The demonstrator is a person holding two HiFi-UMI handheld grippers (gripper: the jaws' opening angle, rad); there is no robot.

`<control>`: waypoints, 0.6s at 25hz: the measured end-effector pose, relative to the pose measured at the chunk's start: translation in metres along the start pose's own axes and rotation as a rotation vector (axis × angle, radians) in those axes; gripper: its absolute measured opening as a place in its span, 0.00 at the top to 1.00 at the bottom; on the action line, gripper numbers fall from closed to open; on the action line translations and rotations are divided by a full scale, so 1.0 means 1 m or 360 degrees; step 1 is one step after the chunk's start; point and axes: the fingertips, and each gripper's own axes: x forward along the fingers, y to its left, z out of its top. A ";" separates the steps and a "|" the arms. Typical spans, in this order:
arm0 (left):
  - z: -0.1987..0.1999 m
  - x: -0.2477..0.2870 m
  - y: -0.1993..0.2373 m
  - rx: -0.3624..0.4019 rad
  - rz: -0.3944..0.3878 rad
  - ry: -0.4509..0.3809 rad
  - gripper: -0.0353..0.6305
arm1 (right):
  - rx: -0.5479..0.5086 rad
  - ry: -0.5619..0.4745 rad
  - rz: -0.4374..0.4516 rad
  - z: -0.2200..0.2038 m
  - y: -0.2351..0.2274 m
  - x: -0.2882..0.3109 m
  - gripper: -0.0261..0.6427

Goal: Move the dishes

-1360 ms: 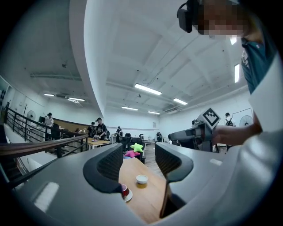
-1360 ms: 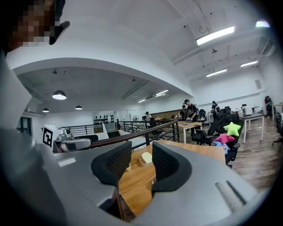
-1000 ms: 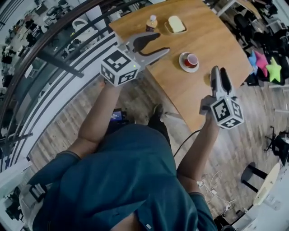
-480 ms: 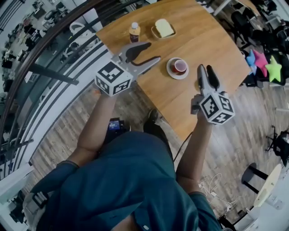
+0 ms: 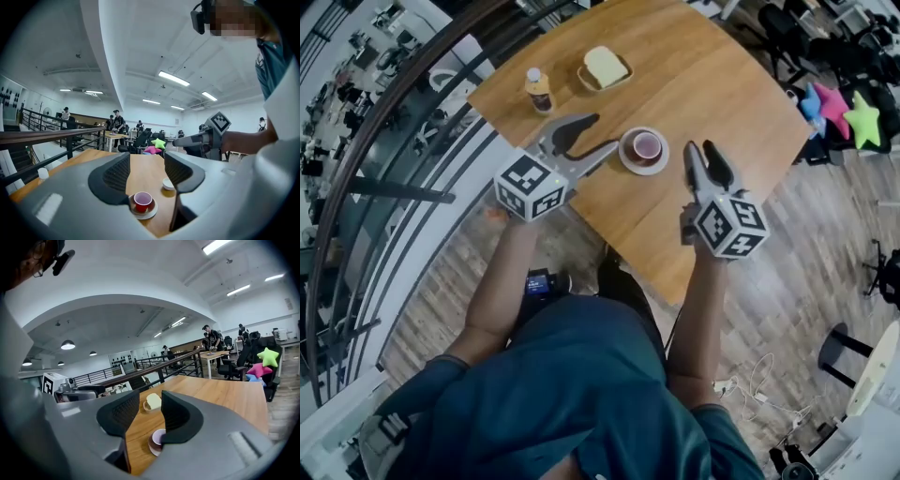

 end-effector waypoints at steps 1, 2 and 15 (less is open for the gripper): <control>-0.004 0.006 0.000 -0.0006 -0.0006 0.0013 0.60 | 0.0007 0.0008 -0.0002 -0.002 -0.004 0.002 0.77; -0.009 0.013 0.000 -0.0011 -0.0012 0.0026 0.60 | 0.0014 0.0017 -0.0003 -0.005 -0.009 0.004 0.77; -0.074 0.095 -0.002 -0.0034 -0.0117 0.0214 0.60 | 0.0115 0.0173 -0.0043 -0.054 -0.058 0.030 0.77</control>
